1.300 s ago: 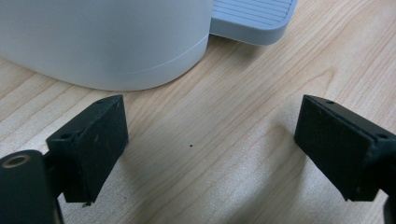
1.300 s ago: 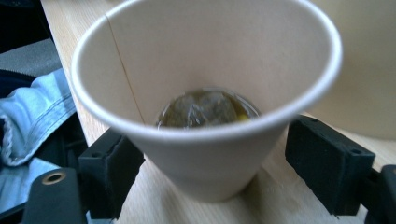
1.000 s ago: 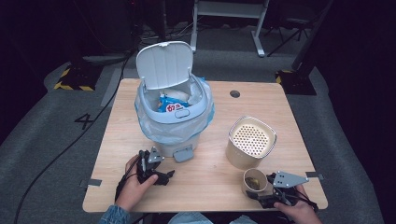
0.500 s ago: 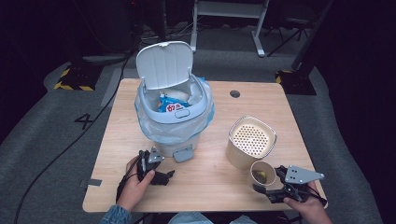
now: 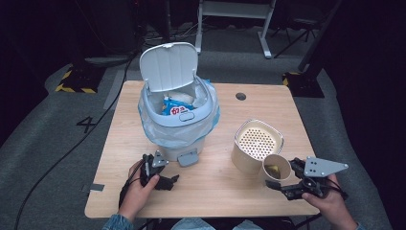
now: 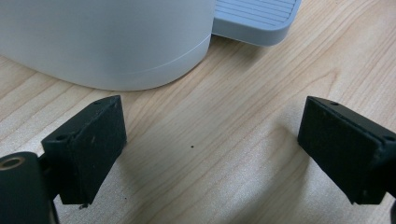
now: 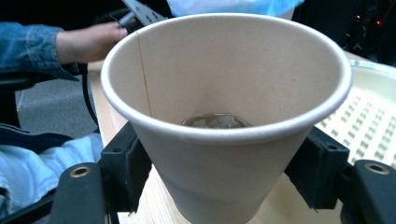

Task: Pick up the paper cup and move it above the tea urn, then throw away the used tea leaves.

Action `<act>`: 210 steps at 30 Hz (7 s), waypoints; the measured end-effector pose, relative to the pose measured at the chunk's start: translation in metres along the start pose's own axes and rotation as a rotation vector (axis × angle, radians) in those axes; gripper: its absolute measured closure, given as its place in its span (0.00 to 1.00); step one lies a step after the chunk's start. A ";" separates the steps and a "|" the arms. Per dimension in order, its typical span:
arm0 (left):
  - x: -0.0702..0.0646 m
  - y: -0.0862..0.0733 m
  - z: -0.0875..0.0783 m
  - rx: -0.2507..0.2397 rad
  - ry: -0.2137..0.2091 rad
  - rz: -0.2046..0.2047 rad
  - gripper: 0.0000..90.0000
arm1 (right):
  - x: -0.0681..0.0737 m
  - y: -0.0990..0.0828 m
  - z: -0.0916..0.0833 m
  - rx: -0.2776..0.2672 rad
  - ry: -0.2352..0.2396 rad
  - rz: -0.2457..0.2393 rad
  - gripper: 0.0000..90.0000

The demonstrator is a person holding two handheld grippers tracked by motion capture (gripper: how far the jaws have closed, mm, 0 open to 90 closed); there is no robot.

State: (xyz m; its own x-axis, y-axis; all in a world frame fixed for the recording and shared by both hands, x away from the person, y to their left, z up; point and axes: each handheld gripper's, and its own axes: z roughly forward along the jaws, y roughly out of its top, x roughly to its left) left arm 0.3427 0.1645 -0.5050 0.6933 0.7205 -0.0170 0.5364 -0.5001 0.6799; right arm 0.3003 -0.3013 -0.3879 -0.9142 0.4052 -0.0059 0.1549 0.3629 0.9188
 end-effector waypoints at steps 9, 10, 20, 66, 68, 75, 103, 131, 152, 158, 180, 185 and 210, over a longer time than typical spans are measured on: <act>0.001 0.000 0.000 0.007 0.007 0.000 0.08 | -0.017 0.029 0.001 -0.005 -0.015 -0.027 0.34; 0.000 0.000 0.000 0.007 0.005 -0.006 0.07 | -0.021 0.032 0.001 -0.005 -0.021 -0.025 0.34; 0.001 0.001 0.001 0.012 0.013 -0.012 0.04 | -0.059 0.047 0.003 0.002 -0.116 -0.017 0.34; 0.002 0.002 0.003 0.024 0.014 -0.014 0.01 | -0.071 0.054 0.040 0.493 -0.515 -1.002 0.35; 0.002 0.002 0.003 0.024 0.014 -0.014 0.01 | -0.069 0.053 0.042 0.510 -0.533 -1.039 0.35; 0.002 0.002 0.003 0.024 0.014 -0.014 0.01 | -0.057 0.046 0.054 0.640 -0.626 -1.353 0.36; 0.002 0.002 0.003 0.024 0.014 -0.014 0.01 | -0.031 0.037 0.068 0.820 -0.863 -2.008 0.37; 0.002 0.002 0.003 0.024 0.014 -0.014 0.01 | -0.072 0.047 0.037 0.361 -0.590 -0.737 0.34; 0.003 0.003 0.003 0.025 0.004 -0.005 0.00 | -0.106 0.050 0.012 0.078 -0.155 0.121 0.33; 0.003 0.003 0.003 0.025 0.004 -0.006 0.00 | -0.108 0.054 0.017 0.081 -0.157 0.110 0.33; 0.002 0.002 0.003 0.027 0.004 -0.005 0.00 | -0.105 0.092 0.033 0.065 -0.148 0.039 0.33; 0.002 0.002 0.003 0.026 0.003 -0.006 0.00 | -0.107 0.109 0.043 0.056 -0.130 0.021 0.33; 0.003 0.002 0.003 0.028 0.001 -0.003 0.00 | -0.103 0.199 0.125 -0.005 -0.041 -0.036 0.33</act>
State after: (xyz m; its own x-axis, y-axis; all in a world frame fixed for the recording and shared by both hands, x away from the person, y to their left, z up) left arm 0.3470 0.1640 -0.5056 0.6913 0.7223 -0.0186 0.5516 -0.5109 0.6594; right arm 0.4715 -0.1662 -0.2538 -0.9032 0.4257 -0.0554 0.1196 0.3736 0.9199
